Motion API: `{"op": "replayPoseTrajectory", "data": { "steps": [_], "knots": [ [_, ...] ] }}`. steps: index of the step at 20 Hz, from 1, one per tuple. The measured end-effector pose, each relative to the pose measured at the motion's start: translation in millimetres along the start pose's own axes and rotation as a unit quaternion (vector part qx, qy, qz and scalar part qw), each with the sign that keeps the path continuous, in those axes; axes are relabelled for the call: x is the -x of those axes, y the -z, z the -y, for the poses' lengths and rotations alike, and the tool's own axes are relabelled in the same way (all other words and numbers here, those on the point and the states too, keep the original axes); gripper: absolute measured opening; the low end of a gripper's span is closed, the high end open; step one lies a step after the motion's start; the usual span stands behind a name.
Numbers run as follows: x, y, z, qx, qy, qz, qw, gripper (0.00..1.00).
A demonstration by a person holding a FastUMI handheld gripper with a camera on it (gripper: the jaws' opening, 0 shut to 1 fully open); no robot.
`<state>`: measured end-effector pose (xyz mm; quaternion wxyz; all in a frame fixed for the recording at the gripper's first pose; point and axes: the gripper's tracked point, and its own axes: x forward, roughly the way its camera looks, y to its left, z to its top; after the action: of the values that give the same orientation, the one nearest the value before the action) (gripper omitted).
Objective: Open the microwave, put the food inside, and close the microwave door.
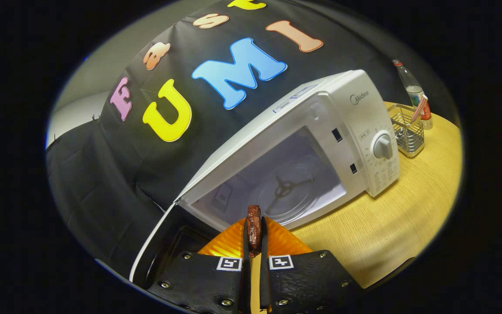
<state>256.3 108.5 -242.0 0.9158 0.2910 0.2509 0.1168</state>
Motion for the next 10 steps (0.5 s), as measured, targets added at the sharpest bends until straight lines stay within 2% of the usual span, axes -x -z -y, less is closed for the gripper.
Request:
{"op": "replayPoseTrajectory", "data": {
  "steps": [5,10],
  "knots": [
    [-45,1,9,-0.008,0.002,0.013,1.0,0.08],
    [-78,-15,12,-0.003,0.002,0.053,0.999,0.08]
  ]
}}
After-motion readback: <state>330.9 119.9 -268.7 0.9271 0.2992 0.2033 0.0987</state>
